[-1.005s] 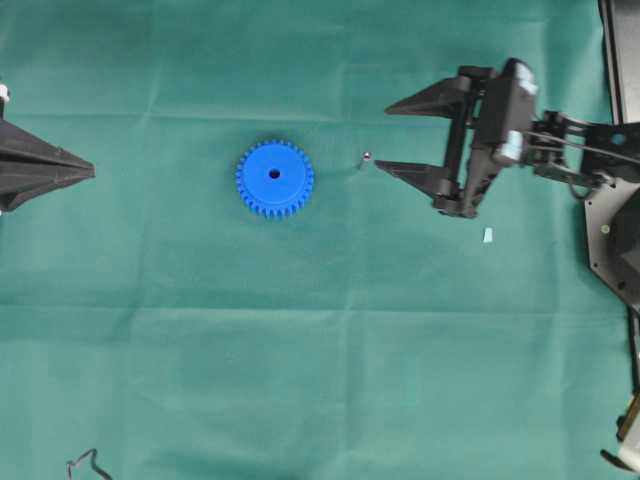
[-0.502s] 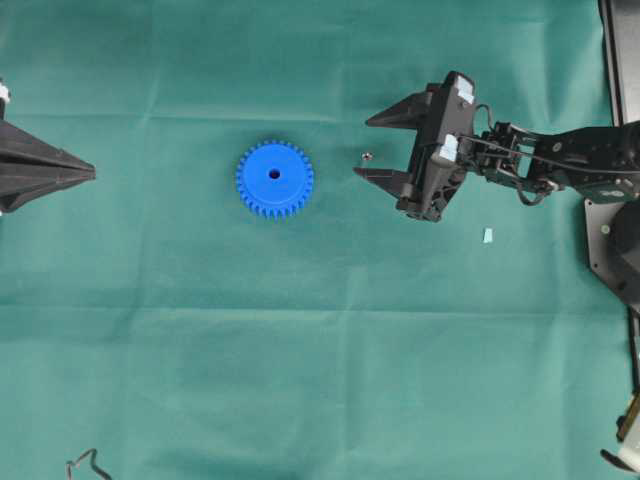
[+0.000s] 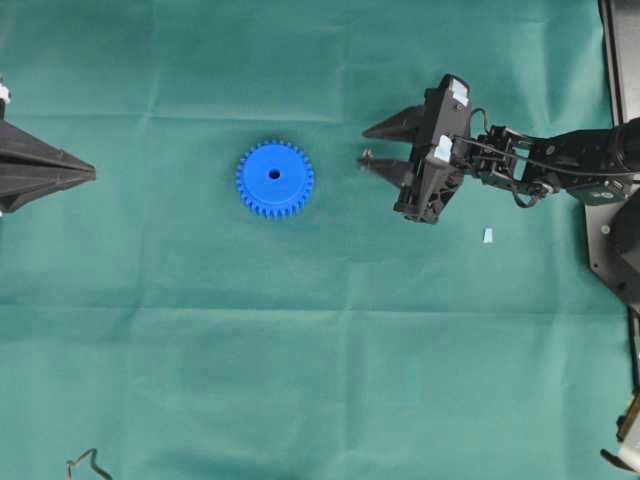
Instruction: Insert the shaft into the center hole of the gear.
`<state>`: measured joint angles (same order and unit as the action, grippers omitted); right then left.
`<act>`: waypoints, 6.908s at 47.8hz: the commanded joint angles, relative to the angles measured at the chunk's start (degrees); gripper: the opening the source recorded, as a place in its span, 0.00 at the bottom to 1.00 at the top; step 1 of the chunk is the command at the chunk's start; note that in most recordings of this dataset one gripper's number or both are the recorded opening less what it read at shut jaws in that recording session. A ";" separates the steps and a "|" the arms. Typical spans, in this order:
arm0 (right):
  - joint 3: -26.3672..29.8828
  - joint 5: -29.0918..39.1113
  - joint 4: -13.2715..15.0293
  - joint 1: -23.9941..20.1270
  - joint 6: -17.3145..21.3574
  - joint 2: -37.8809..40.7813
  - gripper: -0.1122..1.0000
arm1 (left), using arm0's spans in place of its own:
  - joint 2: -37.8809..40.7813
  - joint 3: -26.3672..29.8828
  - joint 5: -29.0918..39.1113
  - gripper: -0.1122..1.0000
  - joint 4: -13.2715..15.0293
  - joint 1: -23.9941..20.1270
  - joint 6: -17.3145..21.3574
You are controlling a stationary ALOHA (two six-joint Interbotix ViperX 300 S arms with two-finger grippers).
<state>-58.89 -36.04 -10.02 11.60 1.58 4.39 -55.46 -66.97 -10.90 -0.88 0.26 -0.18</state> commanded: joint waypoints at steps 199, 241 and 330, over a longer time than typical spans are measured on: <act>24.61 16.88 2.02 -3.78 -1.41 6.59 0.24 | 0.18 1.49 0.00 0.10 -0.18 0.00 -0.53; 24.17 13.71 1.05 -4.75 -1.14 11.07 0.24 | 0.18 1.49 -0.18 0.10 -0.18 0.00 -0.53; 5.80 16.08 1.41 -4.75 -5.19 -26.98 0.89 | 0.35 1.58 -0.26 0.10 -0.18 0.00 -0.53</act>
<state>-53.26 -19.51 -8.53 6.94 -3.60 -21.36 -55.55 -66.88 -10.63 -0.88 0.18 -0.79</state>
